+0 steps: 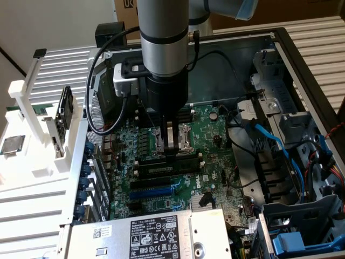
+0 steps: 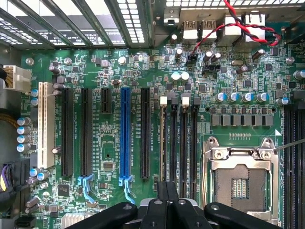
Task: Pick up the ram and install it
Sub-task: 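Press down the ram until it locks into place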
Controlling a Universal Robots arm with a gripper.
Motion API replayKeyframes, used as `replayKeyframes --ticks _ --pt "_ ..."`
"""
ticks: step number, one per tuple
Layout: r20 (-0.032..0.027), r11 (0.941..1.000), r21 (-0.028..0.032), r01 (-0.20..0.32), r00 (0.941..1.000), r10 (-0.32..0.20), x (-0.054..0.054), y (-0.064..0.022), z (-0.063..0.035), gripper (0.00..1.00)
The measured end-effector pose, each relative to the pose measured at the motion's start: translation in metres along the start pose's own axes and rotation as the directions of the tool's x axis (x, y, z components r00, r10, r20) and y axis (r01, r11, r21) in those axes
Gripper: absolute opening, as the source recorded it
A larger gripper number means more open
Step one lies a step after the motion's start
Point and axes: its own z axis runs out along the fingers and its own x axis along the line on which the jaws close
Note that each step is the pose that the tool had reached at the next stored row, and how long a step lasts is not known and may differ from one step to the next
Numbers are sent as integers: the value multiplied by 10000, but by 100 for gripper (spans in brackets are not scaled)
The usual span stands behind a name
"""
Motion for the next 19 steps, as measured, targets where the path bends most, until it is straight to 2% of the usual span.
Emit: replayKeyframes --ticks 19 --pt "-3 10000 3 -2 10000 2 2 1 23 10"
